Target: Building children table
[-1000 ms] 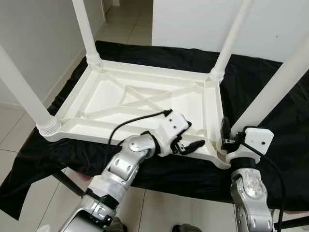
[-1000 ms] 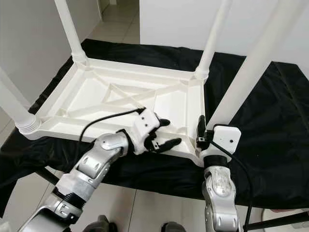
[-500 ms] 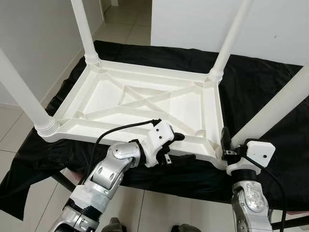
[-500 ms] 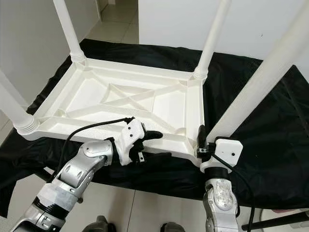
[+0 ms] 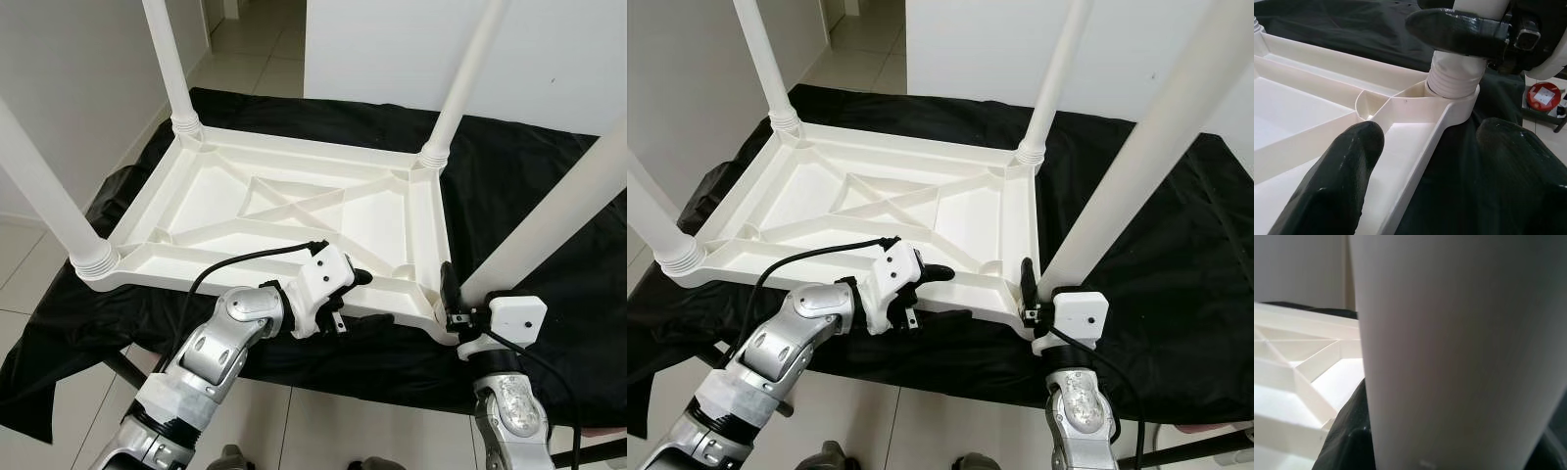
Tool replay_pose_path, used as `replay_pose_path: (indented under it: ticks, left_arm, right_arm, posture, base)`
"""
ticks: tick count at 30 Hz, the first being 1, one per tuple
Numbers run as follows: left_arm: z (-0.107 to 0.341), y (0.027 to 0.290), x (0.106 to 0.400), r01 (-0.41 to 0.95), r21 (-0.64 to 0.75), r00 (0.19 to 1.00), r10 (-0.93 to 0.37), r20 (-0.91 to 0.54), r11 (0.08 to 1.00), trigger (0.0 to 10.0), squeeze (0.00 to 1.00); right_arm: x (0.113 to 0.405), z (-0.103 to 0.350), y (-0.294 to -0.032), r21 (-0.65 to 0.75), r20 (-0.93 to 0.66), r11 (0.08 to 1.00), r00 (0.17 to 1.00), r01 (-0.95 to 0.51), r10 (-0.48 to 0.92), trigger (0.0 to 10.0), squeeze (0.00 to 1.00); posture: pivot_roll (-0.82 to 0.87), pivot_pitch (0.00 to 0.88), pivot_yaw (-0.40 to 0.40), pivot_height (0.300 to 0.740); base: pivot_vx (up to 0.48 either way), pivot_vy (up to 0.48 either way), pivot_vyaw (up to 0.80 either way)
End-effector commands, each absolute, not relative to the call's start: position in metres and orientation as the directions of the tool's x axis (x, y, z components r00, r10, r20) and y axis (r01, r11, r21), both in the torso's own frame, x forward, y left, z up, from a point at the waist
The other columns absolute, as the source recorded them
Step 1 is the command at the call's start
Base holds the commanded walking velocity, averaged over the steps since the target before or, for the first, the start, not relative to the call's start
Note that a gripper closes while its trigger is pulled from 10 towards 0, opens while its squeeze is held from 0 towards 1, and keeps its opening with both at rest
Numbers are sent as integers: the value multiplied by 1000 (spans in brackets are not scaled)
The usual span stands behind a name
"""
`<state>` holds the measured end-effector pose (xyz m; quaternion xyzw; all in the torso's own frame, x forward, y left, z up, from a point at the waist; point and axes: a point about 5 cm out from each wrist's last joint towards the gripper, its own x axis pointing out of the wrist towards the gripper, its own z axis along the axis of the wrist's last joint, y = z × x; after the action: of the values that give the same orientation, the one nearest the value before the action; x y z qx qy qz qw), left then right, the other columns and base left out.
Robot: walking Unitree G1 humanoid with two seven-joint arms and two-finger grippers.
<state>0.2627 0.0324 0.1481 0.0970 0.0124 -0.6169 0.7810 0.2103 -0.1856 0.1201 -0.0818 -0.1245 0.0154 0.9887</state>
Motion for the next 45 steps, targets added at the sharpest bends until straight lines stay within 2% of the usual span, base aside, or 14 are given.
replay_pose_path:
  ticks: [1, 5, 9, 15, 22, 31, 38, 44, 45]
  left_arm:
    - [151, 32, 262, 973, 144, 203, -968, -150, 182, 10000, 0]
    - [152, 33, 262, 972, 145, 206, -967, -150, 184, 10000, 0]
    - [152, 31, 263, 970, 148, 215, -965, -147, 194, 10000, 0]
    - [156, 29, 266, 966, 163, 223, -964, -142, 200, 10000, 0]
    - [159, 28, 269, 961, 172, 238, -962, -135, 214, 10000, 0]
    - [160, 29, 269, 959, 172, 247, -960, -131, 224, 10000, 0]
    - [160, 29, 269, 959, 175, 248, -960, -130, 224, 10000, 0]
    - [161, 28, 269, 959, 176, 246, -961, -127, 222, 10000, 0]
    - [161, 28, 269, 959, 175, 245, -961, -126, 222, 10000, 0]
  right_arm:
    - [203, 91, -182, -158, 94, 986, 993, -60, 76, 10000, 0]
    - [202, 88, -183, -151, 82, 986, 993, -66, 79, 10000, 0]
    - [204, 83, -183, -87, 40, 994, 997, -62, 65, 10000, 0]
    - [215, 82, -181, -52, -34, 991, 993, -119, 118, 10000, 0]
    - [216, 80, -186, 2, -41, 989, 988, -146, 146, 10000, 0]
    - [215, 74, -186, 61, -70, 991, 990, -121, 125, 10000, 0]
    - [215, 64, -193, 188, -133, 982, 991, 23, 3, 10000, 0]
    - [215, 63, -192, 185, -125, 982, 992, 27, -4, 10000, 0]
    - [214, 64, -190, 143, -101, 990, 995, -4, 19, 10000, 0]
  posture:
    - [7, 23, 8, 740]
    - [7, 23, 8, 740]
    - [7, 17, 7, 740]
    - [4, 20, 9, 740]
    - [8, 22, 2, 740]
    - [12, 23, -1, 740]
    - [13, 25, -1, 740]
    - [8, 28, 0, 740]
    - [7, 28, -1, 740]
  base:
    - [0, 0, 0]
    - [0, 0, 0]
    - [0, 0, 0]
    - [0, 0, 0]
    - [0, 0, 0]
    - [0, 0, 0]
    - [0, 0, 0]
    - [0, 0, 0]
    - [0, 0, 0]
